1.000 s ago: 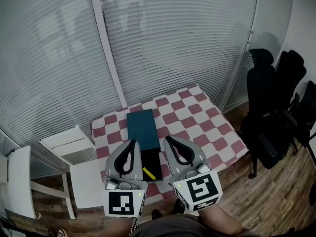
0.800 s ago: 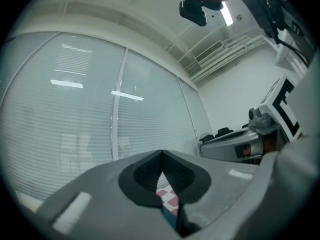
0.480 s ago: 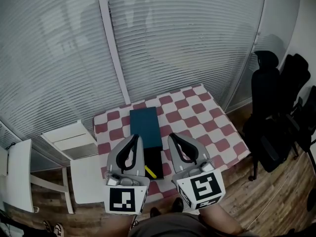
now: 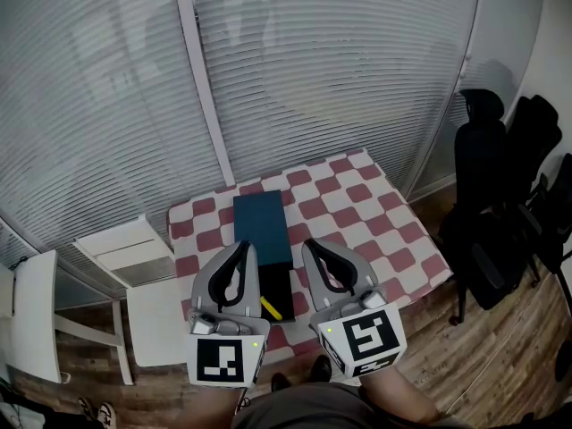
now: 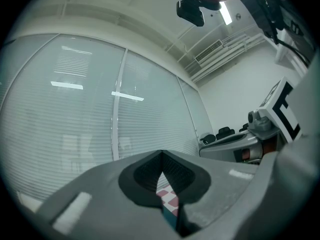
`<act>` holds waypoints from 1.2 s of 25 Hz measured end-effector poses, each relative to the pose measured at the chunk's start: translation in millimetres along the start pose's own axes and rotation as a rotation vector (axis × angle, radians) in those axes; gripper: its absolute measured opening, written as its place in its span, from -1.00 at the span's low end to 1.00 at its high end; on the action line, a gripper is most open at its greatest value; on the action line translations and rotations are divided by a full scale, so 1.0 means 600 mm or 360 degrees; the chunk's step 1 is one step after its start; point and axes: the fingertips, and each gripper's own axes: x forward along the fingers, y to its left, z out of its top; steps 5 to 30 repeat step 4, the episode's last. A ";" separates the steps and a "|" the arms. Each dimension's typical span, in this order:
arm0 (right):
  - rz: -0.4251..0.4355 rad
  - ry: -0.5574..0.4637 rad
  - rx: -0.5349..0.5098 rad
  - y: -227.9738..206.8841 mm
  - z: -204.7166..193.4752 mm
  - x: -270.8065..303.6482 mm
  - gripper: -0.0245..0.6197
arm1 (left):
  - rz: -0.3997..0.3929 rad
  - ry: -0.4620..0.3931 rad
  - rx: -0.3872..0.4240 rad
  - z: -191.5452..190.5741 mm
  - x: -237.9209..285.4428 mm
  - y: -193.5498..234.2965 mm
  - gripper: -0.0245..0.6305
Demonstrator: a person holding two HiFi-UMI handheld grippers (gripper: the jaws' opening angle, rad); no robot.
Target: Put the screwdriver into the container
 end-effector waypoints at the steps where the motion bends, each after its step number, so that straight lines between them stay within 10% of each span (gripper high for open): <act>1: -0.0003 0.0002 0.0002 -0.001 -0.001 0.000 -0.85 | -0.0001 -0.0003 0.0006 0.000 0.000 0.000 -0.92; 30: 0.0000 0.0002 -0.0002 -0.002 0.000 -0.001 -0.85 | -0.0004 -0.0014 0.0011 0.003 0.002 -0.002 -0.92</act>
